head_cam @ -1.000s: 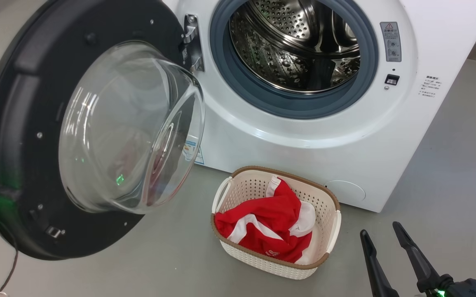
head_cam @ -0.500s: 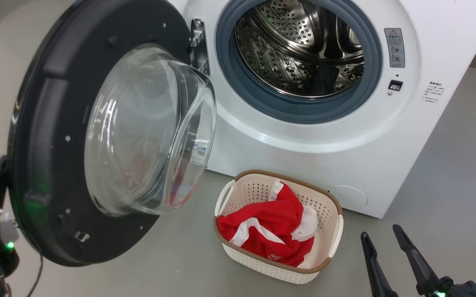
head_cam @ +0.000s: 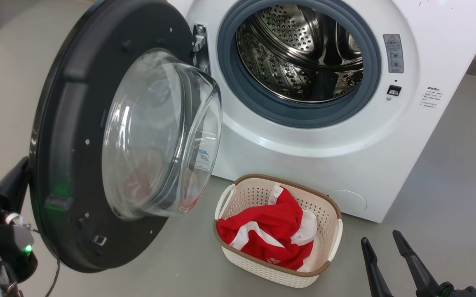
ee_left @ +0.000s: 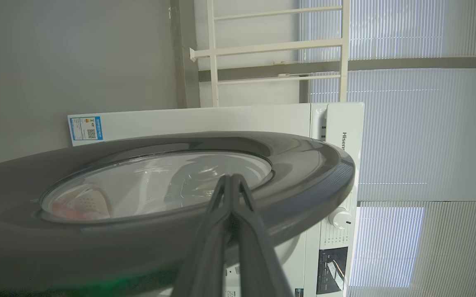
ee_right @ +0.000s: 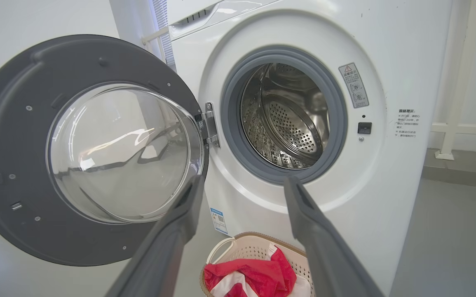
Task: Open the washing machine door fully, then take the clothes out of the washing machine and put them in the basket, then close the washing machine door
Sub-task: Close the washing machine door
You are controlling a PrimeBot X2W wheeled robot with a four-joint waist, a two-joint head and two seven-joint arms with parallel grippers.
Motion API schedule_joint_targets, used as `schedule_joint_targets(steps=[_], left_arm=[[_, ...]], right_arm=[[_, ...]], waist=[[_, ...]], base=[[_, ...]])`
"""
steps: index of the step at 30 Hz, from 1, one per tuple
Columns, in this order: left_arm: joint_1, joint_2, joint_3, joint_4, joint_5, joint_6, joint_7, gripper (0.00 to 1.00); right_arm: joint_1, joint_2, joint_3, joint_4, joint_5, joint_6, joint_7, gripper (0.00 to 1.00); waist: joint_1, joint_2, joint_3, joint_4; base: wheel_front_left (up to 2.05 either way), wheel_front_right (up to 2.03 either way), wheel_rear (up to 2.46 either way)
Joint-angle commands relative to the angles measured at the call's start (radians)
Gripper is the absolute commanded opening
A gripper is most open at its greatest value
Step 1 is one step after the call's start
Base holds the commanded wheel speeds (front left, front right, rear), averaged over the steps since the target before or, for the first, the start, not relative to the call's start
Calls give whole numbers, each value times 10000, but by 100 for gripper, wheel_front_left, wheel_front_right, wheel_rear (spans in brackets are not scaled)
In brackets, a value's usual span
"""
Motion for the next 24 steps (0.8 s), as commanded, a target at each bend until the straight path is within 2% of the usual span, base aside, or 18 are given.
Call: schedule_joint_targets(steps=[1, 14, 24], left_arm=[[-65, 95, 6, -391, -134, 44, 196, 0], [474, 2, -932, -1326, -892, 336, 111, 0], [901, -3, -2183, -2071, -1916, 247, -399, 0]], right_arm=[[-180, -89, 265, -219, 128, 16, -107, 100], [-153, -89, 251, -244, 172, 16, -126, 100], [-219, -89, 244, -245, 200, 16, -130, 100]], waist=[[0, 0, -9, -18], [0, 0, 49, -168], [0, 0, 152, -343]], base=[[0, 0, 0], [0, 0, 0], [0, 0, 0]])
